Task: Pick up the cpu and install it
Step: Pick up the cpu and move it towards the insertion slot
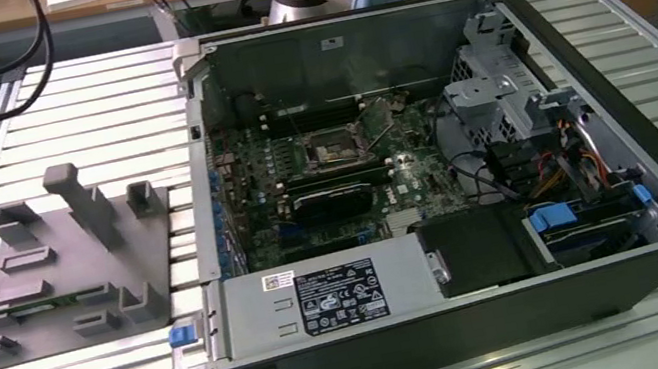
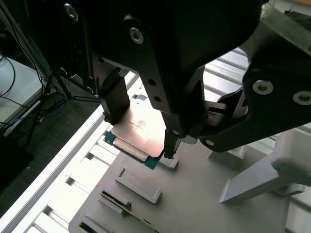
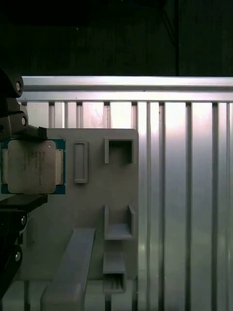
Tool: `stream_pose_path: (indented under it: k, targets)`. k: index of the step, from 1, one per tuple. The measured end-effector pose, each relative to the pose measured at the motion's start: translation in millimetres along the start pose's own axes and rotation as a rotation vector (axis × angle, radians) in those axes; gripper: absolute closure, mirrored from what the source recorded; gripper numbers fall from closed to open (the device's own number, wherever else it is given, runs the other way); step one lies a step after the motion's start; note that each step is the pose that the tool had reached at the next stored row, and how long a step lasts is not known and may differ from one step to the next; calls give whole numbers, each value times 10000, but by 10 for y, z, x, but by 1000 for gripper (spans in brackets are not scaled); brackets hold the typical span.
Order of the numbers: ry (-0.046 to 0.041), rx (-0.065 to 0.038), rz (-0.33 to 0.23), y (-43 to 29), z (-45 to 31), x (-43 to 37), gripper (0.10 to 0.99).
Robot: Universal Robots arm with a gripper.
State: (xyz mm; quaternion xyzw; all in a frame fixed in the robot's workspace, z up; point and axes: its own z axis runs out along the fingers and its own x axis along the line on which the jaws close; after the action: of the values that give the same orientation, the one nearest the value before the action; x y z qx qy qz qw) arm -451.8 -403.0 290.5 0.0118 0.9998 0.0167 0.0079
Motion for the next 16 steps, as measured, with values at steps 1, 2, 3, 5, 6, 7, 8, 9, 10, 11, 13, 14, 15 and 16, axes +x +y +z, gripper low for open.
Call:
stream_pose_path:
  k: [1, 2, 3, 5, 6, 7, 8, 9, 10, 11, 13, 14, 15, 16]
  targets:
    - [0, 0, 0, 0, -6, 0, 549]
    - [-1, 0, 0, 0, -13, 0, 549]
    - [0, 0, 0, 1, -19, -1, 549]
    - [-1, -1, 0, 1, -30, 0, 549]
    - [-1, 0, 0, 1, -36, -1, 549]
    - [0, 0, 0, 1, -43, -1, 549]
    - [0, 0, 0, 2, -48, -1, 549]
    - [-1, 0, 0, 2, -54, -1, 549]
    - [-1, 0, 0, 2, -60, -1, 549]
    - [0, 0, 0, 2, -66, -1, 549]
    - [-1, 0, 0, 3, -78, -1, 549]
    - [0, 0, 0, 3, -84, -2, 549]
    - [-1, 0, 0, 3, -91, -2, 549]
    - [0, 0, 0, 3, -98, -2, 549]
